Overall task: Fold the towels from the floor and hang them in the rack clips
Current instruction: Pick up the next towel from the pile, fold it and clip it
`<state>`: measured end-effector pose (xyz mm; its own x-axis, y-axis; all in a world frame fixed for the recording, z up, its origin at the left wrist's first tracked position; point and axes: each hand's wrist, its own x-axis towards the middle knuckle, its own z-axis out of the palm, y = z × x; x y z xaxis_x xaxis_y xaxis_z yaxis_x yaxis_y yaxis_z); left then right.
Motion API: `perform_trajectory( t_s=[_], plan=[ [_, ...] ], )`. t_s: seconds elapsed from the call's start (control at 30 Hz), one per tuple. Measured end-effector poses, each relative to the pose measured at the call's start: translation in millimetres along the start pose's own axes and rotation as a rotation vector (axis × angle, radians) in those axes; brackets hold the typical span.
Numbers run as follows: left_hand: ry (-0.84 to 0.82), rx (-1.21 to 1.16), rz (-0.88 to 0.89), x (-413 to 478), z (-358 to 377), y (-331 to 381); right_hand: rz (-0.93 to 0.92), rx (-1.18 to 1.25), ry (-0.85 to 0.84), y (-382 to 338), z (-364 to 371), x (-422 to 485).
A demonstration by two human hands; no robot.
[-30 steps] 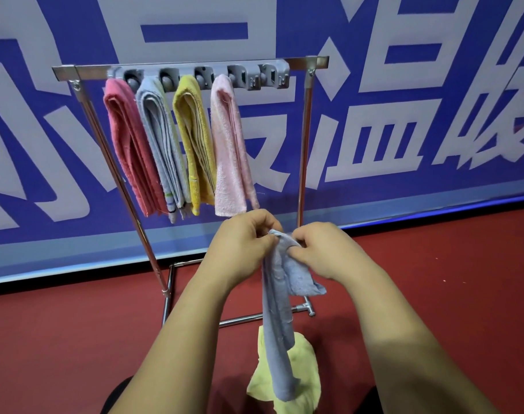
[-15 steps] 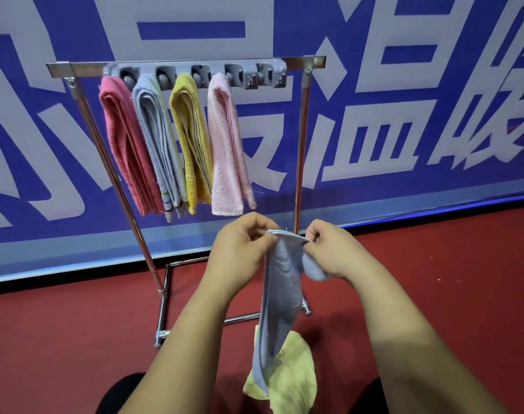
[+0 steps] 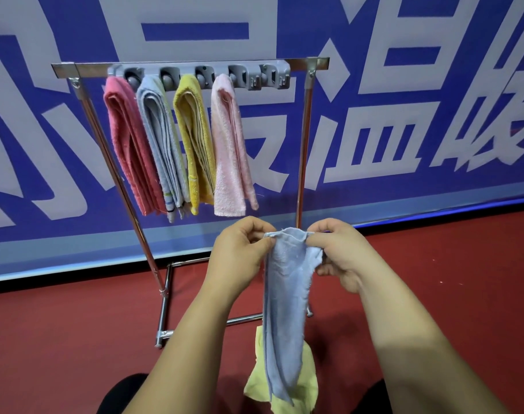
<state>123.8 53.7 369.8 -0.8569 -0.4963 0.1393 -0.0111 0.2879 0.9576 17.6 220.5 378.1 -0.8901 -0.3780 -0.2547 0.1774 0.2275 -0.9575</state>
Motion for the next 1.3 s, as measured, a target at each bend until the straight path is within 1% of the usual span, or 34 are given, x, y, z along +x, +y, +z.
perform_trajectory(
  t_s=[0.1,0.17,0.4,0.53,0.7,0.93,1.13,1.3],
  plan=[
    [0.011,-0.036,-0.017,-3.4,10.3,-1.2,0.038,0.179,-0.025,-7.9,8.3,-6.7],
    [0.004,-0.085,-0.033,-4.8,16.4,-2.4,0.045,0.292,-0.014,-11.1,11.8,-8.0],
    [-0.048,-0.234,-0.054,-9.3,25.1,1.4,0.043,0.529,0.012,-13.5,18.3,-10.9],
    [-0.065,-0.278,-0.064,-8.8,23.1,2.8,0.035,0.571,-0.009,-17.2,18.4,-14.5],
    [-0.051,-0.305,-0.070,-5.0,19.3,1.8,0.035,0.542,-0.022,-18.5,21.0,-18.5],
    [-0.191,-0.300,-0.039,-5.5,14.0,2.3,0.028,0.550,-0.011,-19.4,24.7,-22.6],
    [-0.167,-0.227,-0.024,0.1,6.6,2.8,0.034,0.580,-0.035,-24.3,22.7,-29.8],
    [-0.153,-0.233,-0.027,2.6,4.0,3.8,0.026,0.550,-0.046,-31.2,22.6,-37.4]
  ],
)
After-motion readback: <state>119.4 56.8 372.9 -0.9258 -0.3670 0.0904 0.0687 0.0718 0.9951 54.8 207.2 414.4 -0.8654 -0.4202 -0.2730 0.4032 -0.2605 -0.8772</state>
